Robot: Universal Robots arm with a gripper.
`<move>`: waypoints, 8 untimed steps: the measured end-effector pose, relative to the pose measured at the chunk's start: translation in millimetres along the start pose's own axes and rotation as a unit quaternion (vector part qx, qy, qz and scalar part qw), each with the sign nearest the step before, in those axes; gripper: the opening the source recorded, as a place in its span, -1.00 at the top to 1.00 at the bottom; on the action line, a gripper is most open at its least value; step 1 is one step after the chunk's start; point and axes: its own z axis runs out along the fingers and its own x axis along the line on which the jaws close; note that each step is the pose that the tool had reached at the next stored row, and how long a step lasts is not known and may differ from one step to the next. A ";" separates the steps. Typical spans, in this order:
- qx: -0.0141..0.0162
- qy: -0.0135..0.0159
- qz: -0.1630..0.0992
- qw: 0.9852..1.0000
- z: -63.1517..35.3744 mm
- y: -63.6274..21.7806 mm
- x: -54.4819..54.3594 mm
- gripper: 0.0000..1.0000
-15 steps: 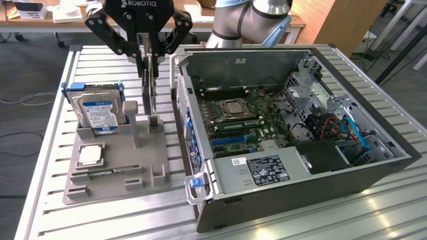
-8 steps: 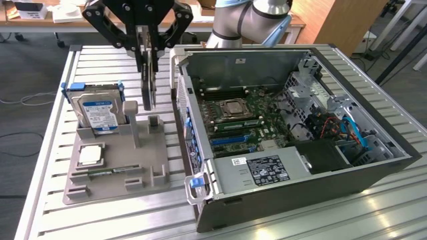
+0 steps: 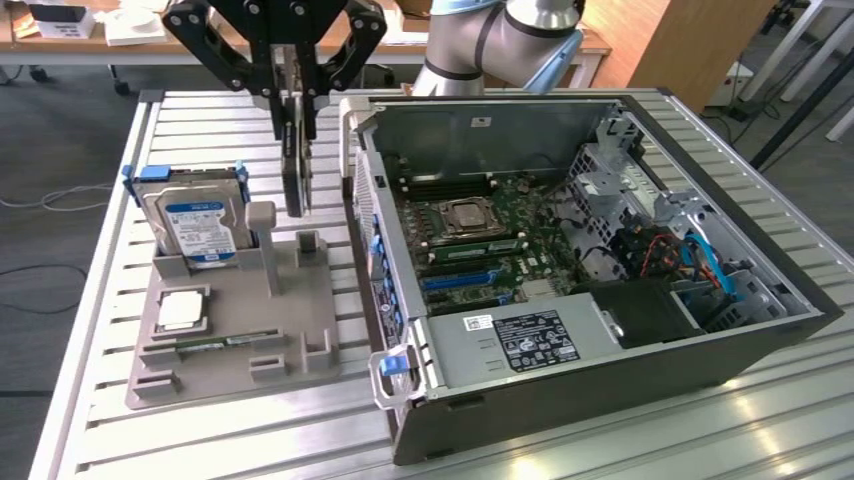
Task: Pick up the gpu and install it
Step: 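Pick up the gpu and move the gpu toward the slot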
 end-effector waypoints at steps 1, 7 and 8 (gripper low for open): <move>0.000 0.000 0.000 1.000 -0.1 0.0 0.0 0.46; 0.000 0.000 0.000 1.000 0.0 0.4 -5.7 0.46; 0.000 0.000 0.000 1.000 0.1 0.6 -7.6 0.46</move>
